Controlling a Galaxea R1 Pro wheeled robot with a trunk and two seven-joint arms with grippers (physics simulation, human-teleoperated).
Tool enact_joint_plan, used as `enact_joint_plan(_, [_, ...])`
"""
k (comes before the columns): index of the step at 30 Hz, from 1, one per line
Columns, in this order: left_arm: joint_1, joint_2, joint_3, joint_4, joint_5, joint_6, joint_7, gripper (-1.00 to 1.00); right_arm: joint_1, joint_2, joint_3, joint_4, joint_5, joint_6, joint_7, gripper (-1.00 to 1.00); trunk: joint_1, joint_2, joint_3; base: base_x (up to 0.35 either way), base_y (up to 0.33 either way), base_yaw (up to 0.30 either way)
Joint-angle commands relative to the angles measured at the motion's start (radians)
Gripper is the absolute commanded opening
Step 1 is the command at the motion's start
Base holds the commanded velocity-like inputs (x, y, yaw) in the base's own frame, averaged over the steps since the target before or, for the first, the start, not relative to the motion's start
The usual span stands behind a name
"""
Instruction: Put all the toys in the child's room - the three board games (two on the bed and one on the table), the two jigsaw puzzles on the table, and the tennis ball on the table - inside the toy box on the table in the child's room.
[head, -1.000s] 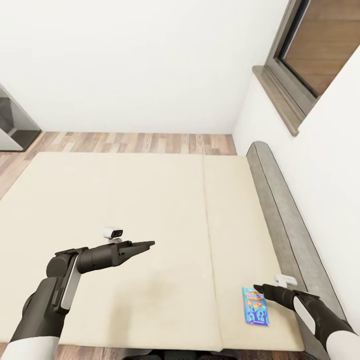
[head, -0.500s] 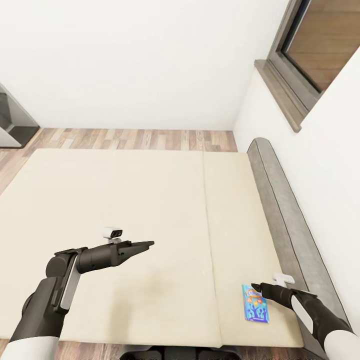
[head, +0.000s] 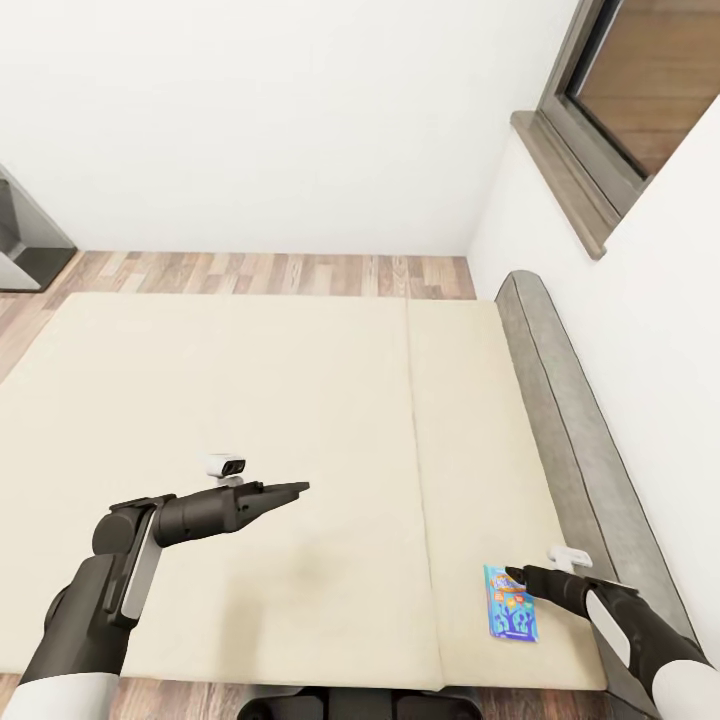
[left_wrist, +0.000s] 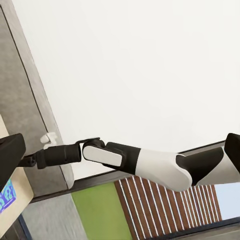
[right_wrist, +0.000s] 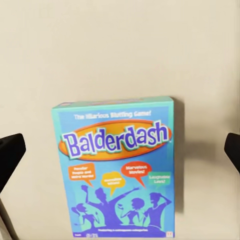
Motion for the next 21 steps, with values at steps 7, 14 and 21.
enact_joint_plan(7, [0.000, 0.001, 0.000, 0.000, 0.001, 0.011, -0.004, 1.00, 0.000, -0.003, -0.001, -0.001, -0.008, 0.008, 0.003, 1.00, 0.001, -0.002, -0.002, 0.000, 0.000, 0.000])
enact_joint_plan(14, [0.000, 0.001, 0.001, 0.000, 0.002, 0.011, -0.006, 1.00, 0.000, -0.005, -0.002, -0.019, -0.008, 0.009, 0.005, 1.00, 0.001, -0.002, -0.002, 0.000, 0.000, 0.000])
enact_joint_plan(21, [0.000, 0.001, 0.000, 0.000, 0.002, 0.011, -0.006, 1.00, -0.001, -0.013, -0.008, -0.024, -0.009, 0.010, 0.005, 1.00, 0.001, -0.002, -0.002, 0.000, 0.000, 0.000])
